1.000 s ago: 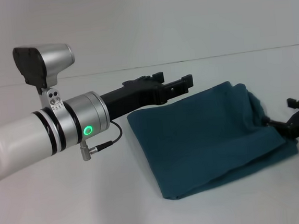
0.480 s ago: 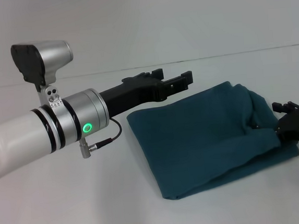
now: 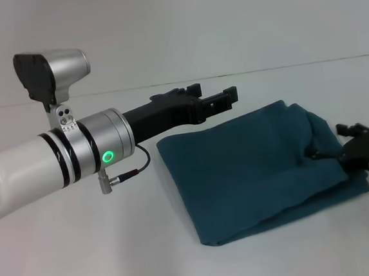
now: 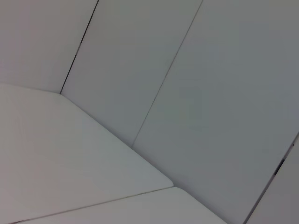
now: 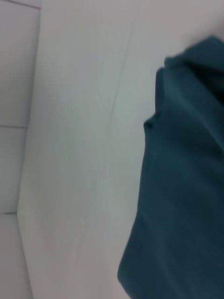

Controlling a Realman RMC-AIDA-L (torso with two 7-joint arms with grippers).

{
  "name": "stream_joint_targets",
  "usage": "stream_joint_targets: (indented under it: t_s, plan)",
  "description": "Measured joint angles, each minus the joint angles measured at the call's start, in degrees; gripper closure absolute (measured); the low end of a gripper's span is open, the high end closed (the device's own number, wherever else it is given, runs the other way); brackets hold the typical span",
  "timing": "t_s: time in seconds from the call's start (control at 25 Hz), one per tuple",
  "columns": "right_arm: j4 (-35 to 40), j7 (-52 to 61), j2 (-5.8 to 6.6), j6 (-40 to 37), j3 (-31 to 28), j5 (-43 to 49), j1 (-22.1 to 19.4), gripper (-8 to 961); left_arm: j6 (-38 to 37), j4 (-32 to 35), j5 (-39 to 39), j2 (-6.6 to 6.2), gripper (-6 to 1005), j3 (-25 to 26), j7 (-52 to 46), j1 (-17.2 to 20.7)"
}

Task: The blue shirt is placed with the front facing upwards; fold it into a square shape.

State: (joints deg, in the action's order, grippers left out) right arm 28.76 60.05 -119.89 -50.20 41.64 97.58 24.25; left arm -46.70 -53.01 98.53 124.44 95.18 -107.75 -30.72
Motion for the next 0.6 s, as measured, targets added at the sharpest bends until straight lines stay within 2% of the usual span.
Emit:
stream_joint_targets:
  t_s: [0.36,0.6]
  plan:
    - [1.8,0.0,0.28,0.4,-6.2,0.0,-1.3,9,0.1,0.0,0.0,0.07,145,0.0,0.0,0.0]
    - [1.7,0.0,0.14,2.9,-6.4,0.3,-1.5,12,0.1,0.0,0.0,0.09,145,0.0,0.0,0.0]
